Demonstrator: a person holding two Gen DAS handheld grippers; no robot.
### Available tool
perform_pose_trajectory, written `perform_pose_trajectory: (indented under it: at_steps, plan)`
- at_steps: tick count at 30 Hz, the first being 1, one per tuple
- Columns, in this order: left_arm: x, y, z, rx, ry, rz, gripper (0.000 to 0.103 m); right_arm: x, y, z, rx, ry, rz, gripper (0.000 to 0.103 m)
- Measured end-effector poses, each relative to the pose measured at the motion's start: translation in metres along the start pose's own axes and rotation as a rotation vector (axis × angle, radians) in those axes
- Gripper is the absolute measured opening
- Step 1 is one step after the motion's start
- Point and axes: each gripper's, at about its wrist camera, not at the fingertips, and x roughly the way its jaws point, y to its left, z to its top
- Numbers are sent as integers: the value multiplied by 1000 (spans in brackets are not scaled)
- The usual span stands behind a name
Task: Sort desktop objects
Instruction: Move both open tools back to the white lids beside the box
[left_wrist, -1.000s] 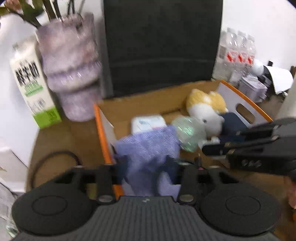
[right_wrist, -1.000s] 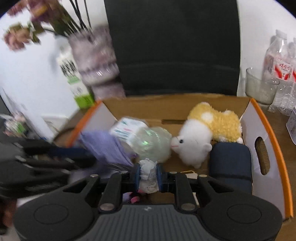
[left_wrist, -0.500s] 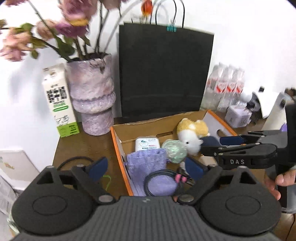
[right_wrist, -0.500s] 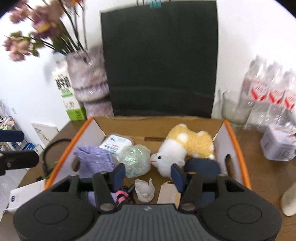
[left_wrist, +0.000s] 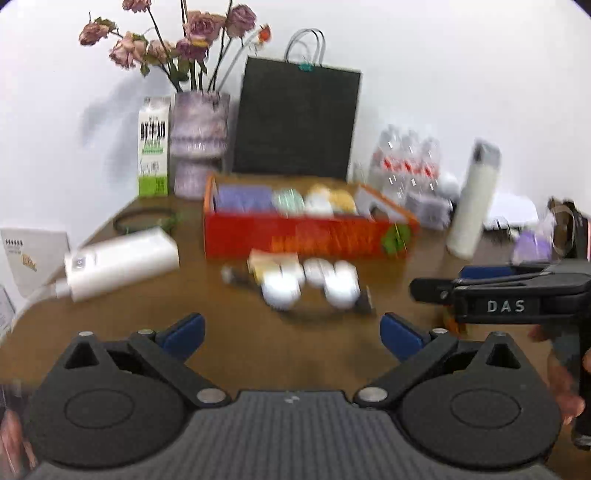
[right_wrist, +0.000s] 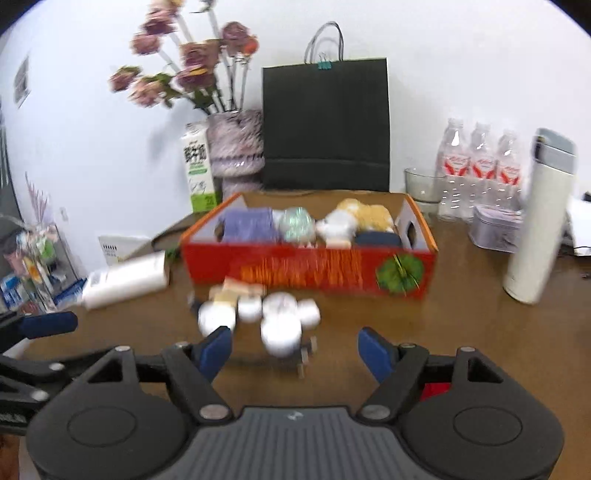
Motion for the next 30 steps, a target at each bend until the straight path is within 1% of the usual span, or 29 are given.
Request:
perform_pose_trajectory:
  at_steps: [2, 5, 7, 8, 11, 14, 16, 18, 22, 23, 25, 27, 30]
  plan:
    - [-8, -3, -23, 3, -5, 6, 103, -14, -2, -26, 7, 12, -34, 75]
    - [-9, -4, -41, -5, 27, -3, 103, -27, -8, -55, 49, 47, -19, 74]
    - [-4, -3, -45, -18, 66, 8, 103, -31, -11, -66, 66, 58, -7, 74]
    - [-3, -2, -45, -28, 72, 9, 103, -32, -10, -69, 63, 59, -9, 73]
    - [-1, 2, -48, -57, 91, -11, 103, -31, -7, -76, 51, 78, -27, 73]
    - [2, 6, -48, -86, 106, -4, 103, -32, -7, -78, 58, 82, -19, 73]
    - [3, 6, -48, -93, 115, -4, 103, -27, -10, -77, 78, 106, -25, 73]
    - [5, 6, -48, -93, 123, -6, 103, -26, -10, -77, 81, 105, -25, 74]
    - [7, 6, -46, -90, 130, -18, 103, -25, -8, -76, 58, 108, -23, 73]
    - [8, 6, -45, -92, 128, -24, 103, -24, -6, -75, 42, 109, -26, 72]
    - [13, 6, -39, -85, 117, -36, 103, -23, -5, -68, 36, 101, -29, 67]
    - [20, 5, -30, -63, 107, -38, 103, -20, -6, -55, 45, 74, -6, 64]
    - [33, 5, -8, -48, 65, -36, 103, -10, -7, -30, 42, 29, 21, 63]
